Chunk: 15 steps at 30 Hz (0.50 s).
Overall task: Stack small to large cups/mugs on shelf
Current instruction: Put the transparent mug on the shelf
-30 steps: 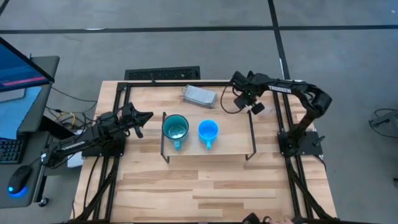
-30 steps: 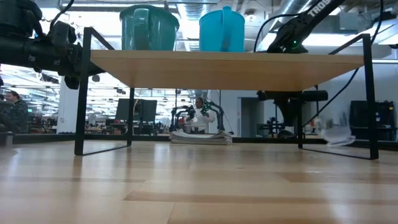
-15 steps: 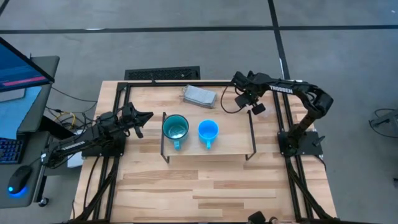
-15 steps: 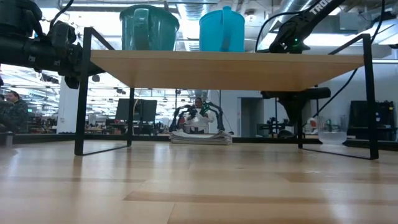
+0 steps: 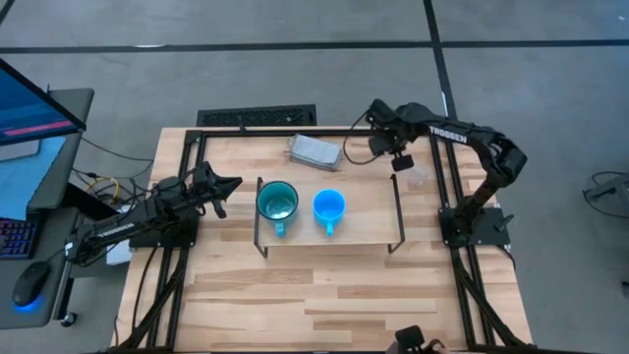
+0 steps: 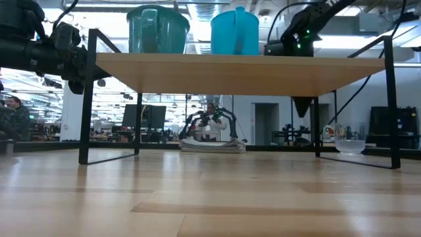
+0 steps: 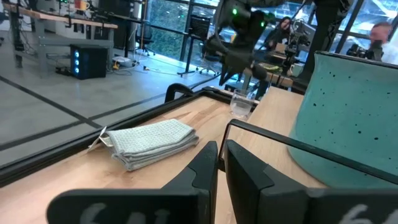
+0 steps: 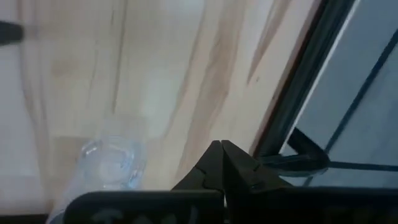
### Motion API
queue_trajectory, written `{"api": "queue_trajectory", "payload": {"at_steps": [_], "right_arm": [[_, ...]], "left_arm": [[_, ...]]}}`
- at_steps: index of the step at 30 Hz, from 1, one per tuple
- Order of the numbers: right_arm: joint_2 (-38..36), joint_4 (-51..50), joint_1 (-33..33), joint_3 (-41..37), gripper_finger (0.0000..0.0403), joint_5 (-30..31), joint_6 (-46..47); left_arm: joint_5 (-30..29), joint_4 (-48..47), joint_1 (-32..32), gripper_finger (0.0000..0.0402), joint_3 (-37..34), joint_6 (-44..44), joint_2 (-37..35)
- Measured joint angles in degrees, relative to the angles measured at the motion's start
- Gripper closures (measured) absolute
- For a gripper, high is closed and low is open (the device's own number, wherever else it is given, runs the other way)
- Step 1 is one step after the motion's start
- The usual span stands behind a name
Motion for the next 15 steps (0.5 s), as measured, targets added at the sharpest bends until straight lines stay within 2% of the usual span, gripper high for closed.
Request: {"api": "queue_trajectory", "payload": {"at_steps": [5,10,15], "right_arm": [[-1.13,-6.04,-1.95,4.08,0.0384,-5.1,2.78],[-6.55,-9.7,-3.86,4.21,0.0387,-5.29,3.13],[-12.97,-12.64,-5.29,4.03,0.0384,-9.16,11.65]], "left_arm": [[0.34,-0.02,-0.01,0.0382,0.0,0.2,0.02],[0.41,-0.04,0.0,0.0382,0.0,0.49,0.01],[0.83,-0.11,-0.02,0.0382,0.0,1.46,0.0]]}}
